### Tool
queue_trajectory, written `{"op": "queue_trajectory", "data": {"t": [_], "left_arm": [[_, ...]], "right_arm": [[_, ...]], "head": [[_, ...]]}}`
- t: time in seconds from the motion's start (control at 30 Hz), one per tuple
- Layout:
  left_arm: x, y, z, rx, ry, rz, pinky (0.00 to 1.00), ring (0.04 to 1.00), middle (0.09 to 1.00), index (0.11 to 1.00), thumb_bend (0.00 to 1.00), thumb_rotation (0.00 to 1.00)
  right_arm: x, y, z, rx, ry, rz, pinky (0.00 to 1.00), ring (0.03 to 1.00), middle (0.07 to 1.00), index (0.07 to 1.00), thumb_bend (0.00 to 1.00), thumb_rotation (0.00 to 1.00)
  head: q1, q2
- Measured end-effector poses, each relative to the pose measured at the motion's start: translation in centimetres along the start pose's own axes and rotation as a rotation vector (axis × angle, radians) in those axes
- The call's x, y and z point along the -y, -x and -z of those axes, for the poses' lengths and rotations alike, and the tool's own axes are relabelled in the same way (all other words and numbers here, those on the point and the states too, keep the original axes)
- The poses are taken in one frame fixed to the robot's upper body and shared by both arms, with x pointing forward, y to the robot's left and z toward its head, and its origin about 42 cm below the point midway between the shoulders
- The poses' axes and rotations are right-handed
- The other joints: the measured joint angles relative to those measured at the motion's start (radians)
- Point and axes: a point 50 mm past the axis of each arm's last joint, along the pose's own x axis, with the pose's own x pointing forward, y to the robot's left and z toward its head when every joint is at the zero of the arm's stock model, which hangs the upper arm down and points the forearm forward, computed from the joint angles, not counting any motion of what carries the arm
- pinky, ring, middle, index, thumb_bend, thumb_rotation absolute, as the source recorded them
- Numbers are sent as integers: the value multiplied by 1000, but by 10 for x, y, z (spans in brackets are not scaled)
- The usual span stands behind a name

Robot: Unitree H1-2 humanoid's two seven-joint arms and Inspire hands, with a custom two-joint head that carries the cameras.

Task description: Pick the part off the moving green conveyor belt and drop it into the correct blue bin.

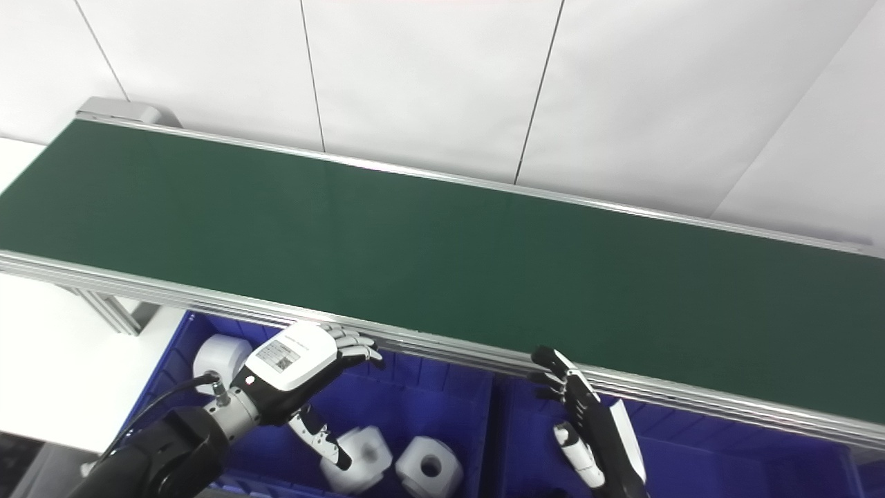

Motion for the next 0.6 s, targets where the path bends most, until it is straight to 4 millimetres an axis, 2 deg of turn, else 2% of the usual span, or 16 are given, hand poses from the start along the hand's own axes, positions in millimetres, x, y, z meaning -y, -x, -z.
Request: {"op": "queue_trajectory", "data": {"t": [0.17,0.3,0.37,0.43,0.5,0.6], "left_arm": [[-2,1,0,4,-5,1,829,837,836,759,1000,454],[-14,6,-10,36,16,-31,798,831,834,780,1000,479],[-25,9,-19,69,40,-59,782,825,832,774,1000,470],[-36,11,-31,110,91,-100,760,812,821,750,999,436],[-45,12,-45,159,182,-157,756,809,819,746,989,443],[-48,8,-64,209,353,-217,696,804,820,744,947,455]], "right_arm": [[0,0,0,-1,0,0,729,787,864,876,888,1000],[0,1,0,-1,-1,-1,731,790,867,875,876,1000],[-1,1,0,-2,-1,-3,723,785,865,874,874,1000],[-1,1,0,-2,0,-5,724,785,872,873,868,1000],[-1,1,0,-2,1,-9,727,787,876,872,863,1000],[-4,0,0,0,-4,-14,730,791,880,871,849,1000]], "head": [[-5,0],[-18,2],[-18,2],[-57,-2],[-69,-5],[-86,-8]]}}
